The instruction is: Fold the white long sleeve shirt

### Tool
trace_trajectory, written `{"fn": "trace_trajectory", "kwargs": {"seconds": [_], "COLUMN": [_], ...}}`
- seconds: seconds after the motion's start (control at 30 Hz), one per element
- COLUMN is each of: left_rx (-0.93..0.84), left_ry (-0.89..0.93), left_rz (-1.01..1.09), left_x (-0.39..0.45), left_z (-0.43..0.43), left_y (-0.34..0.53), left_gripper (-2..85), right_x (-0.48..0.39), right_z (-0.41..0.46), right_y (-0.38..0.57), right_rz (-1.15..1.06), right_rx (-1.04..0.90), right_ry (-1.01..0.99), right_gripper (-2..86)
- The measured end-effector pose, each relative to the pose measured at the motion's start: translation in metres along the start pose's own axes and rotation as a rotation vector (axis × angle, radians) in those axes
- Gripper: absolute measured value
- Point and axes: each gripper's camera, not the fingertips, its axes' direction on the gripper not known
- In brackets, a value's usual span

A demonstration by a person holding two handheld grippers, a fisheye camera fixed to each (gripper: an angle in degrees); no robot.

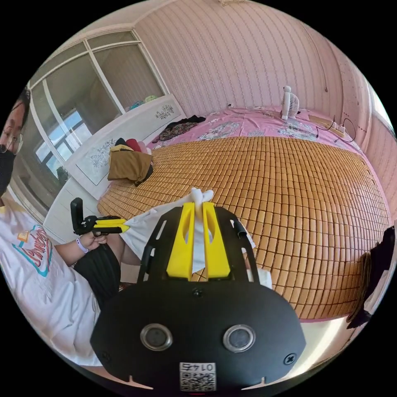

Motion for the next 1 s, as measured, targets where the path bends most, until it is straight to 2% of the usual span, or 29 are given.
{"fn": "trace_trajectory", "kwargs": {"seconds": [0.13, 0.23, 0.33, 0.43, 0.53, 0.6, 0.67, 0.73, 0.8, 0.9, 1.0], "left_rx": [0.041, 0.085, 0.135, 0.201, 0.225, 0.204, 0.057, -0.007, -0.020, -0.107, -0.204], "left_ry": [0.079, 0.173, 0.286, 0.420, 0.527, 0.566, 0.611, 0.567, 0.510, 0.401, 0.294], "left_rz": [0.263, 0.374, 0.467, 0.547, 0.466, 0.331, 0.110, 0.028, 0.062, 0.215, 0.224], "left_x": [0.064, 0.100, 0.131, 0.168, 0.208, 0.223, 0.223, 0.214, 0.205, 0.178, 0.128], "left_z": [-0.026, -0.022, 0.002, 0.043, 0.101, 0.151, 0.224, 0.254, 0.261, 0.246, 0.205], "left_y": [-0.048, -0.089, -0.141, -0.215, -0.308, -0.363, -0.414, -0.420, -0.403, -0.347, -0.269], "left_gripper": [1.1, 0.9, 0.9, 1.5, 3.2, 4.7, 4.8, 3.8, 2.5, 0.9, -0.5], "right_x": [0.004, 0.006, 0.001, 0.013, 0.048, 0.090, 0.142, 0.212, 0.239, 0.210, 0.153], "right_z": [-0.079, -0.136, -0.200, -0.263, -0.314, -0.335, -0.344, -0.336, -0.323, -0.294, -0.247], "right_y": [0.063, 0.102, 0.121, 0.109, 0.068, 0.036, 0.015, 0.017, 0.035, 0.082, 0.151], "right_rz": [0.120, 0.173, 0.125, 0.070, 0.063, 0.149, 0.266, 0.461, 0.557, 0.448, 0.363], "right_rx": [0.176, 0.308, 0.400, 0.382, 0.298, 0.207, 0.154, 0.046, -0.008, 0.127, 0.196], "right_ry": [0.050, 0.116, 0.249, 0.408, 0.600, 0.704, 0.848, 0.969, 0.909, 0.806, 0.856], "right_gripper": [2.1, 1.9, 1.9, 2.0, 2.8, 3.9, 4.7, 4.9, 6.0, 5.9, 3.1]}}
